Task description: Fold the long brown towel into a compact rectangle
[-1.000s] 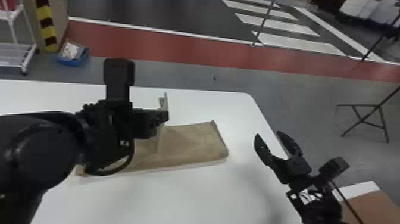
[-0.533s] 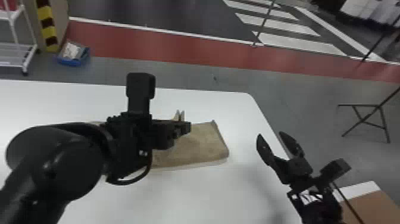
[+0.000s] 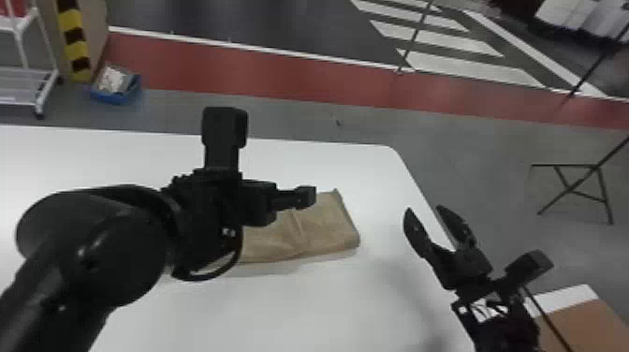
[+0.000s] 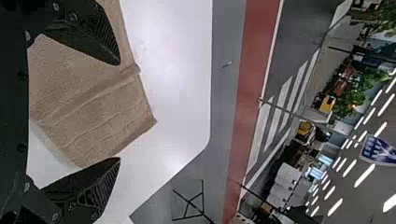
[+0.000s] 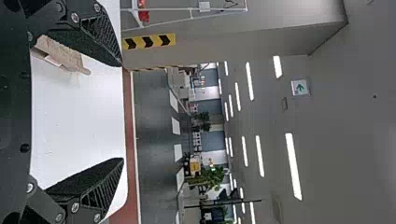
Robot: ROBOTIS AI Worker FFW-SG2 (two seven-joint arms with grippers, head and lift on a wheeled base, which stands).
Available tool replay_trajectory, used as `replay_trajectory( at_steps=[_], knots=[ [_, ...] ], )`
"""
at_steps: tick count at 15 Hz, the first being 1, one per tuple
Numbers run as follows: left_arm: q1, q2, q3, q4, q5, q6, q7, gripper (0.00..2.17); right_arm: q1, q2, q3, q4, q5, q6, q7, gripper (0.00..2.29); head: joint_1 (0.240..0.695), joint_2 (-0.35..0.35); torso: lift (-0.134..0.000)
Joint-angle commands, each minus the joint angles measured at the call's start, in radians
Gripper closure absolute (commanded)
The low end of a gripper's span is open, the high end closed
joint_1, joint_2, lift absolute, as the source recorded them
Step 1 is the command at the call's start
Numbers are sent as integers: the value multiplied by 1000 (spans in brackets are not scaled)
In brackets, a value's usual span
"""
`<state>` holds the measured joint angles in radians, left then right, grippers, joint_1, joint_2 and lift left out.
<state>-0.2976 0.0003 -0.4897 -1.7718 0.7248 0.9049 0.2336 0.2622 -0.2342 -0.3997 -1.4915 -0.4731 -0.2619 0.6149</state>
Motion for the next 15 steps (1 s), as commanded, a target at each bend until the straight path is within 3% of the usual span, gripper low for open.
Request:
replay_trajectory(
  at_steps=[1, 4, 6, 7, 8, 10, 12, 15],
  knots=[
    [9, 58, 25, -51, -81, -62, 15, 33, 0, 6, 19, -72, 13, 92, -24, 292, 695, -350, -124],
    [41, 221, 108, -58, -146, -228, 26, 36, -12, 7, 104, -207, 85, 310, -118, 316, 691, -350, -124],
    [101, 302, 160, -84, -226, -341, 29, 93, -60, 7, 177, -266, 149, 543, -161, 316, 692, -349, -124],
    [133, 323, 172, -106, -288, -384, 35, 93, -87, 9, 216, -277, 182, 620, -190, 316, 694, -302, -124],
    [163, 342, 189, -116, -329, -430, 41, 93, -116, 10, 245, -277, 192, 688, -211, 316, 695, -202, -124],
    [206, 368, 192, -116, -397, -568, 50, 93, -176, 27, 306, -277, 218, 823, -251, 316, 695, -133, -124],
    [252, 374, 217, -126, -404, -614, 42, 93, -212, 55, 357, -273, 261, 863, -279, 350, 695, -84, -124],
    [275, 374, 212, -130, -420, -657, 33, 97, -221, 62, 378, -265, 264, 899, -293, 404, 695, -21, -124]
  ],
)
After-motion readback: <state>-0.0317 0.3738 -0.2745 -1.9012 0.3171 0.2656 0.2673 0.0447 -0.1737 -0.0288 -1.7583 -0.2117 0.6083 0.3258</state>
